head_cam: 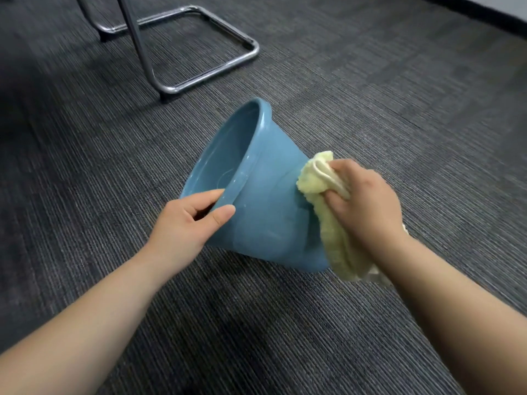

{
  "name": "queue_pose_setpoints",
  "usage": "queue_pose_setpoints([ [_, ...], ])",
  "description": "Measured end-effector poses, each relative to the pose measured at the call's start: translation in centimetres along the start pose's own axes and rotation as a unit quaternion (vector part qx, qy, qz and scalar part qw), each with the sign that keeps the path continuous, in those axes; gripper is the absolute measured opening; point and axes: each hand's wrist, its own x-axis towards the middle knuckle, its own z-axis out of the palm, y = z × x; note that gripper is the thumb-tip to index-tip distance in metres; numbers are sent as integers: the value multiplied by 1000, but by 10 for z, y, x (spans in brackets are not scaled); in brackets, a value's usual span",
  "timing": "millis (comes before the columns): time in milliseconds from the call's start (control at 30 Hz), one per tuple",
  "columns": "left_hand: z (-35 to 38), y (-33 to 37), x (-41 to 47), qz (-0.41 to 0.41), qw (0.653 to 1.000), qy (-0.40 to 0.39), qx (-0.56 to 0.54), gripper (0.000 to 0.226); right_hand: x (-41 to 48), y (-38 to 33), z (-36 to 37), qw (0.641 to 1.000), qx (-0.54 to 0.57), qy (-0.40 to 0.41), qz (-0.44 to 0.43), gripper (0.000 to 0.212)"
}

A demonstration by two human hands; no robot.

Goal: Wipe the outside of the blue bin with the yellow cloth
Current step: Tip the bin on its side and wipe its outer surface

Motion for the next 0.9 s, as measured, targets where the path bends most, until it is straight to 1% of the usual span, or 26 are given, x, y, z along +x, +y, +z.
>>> queue_pose_setpoints([
  [67, 1, -1, 0, 0, 1000, 7, 1, 48, -11, -4, 5, 1000, 10, 6, -20, 31],
  [167, -1, -3, 3, -7, 1000, 24, -12, 39, -29, -22, 10, 994, 42, -10, -102, 30],
  [233, -3, -3, 5, -15, 999, 26, -23, 35, -34, -29, 11, 988, 31, -26, -149, 31],
  [267, -3, -3, 6, -17, 999, 25, -27, 34, -33, -28, 11, 987, 24, -25, -158, 32],
  [300, -3, -4, 6, -18, 999, 23, -31, 34, -30, -24, 12, 988, 22, -24, -148, 31],
  [333, -3, -4, 6, -22, 999, 21, -35, 33, -26, -18, 13, 992, 22, -20, -120, 30],
  [433, -5, -7, 5, -30, 998, 20, -49, 31, -15, 4, 15, 999, 30, -30, 0, 30],
  [500, -5, -8, 3, -28, 998, 26, -44, 32, -17, 8, 15, 999, 24, -27, 22, 29],
  [567, -5, -10, 3, -25, 998, 34, -37, 33, -26, -1, 18, 999, 20, -29, -10, 32],
  [667, -5, -11, 5, -31, 997, 47, -43, 32, -43, -22, 22, 991, 26, -42, -123, 35],
  [733, -5, -11, 6, -35, 997, 49, -48, 31, -47, -27, 22, 983, 3, -63, -174, 36],
  [800, -6, -12, 7, -39, 997, 47, -53, 30, -44, -20, 24, 981, -9, -64, -184, 37],
  [833, -7, -13, 7, -40, 997, 48, -53, 30, -42, -14, 24, 983, -12, -63, -174, 39],
  [900, -9, -15, 7, -43, 996, 58, -53, 30, -39, 1, 27, 992, -16, -48, -114, 38],
])
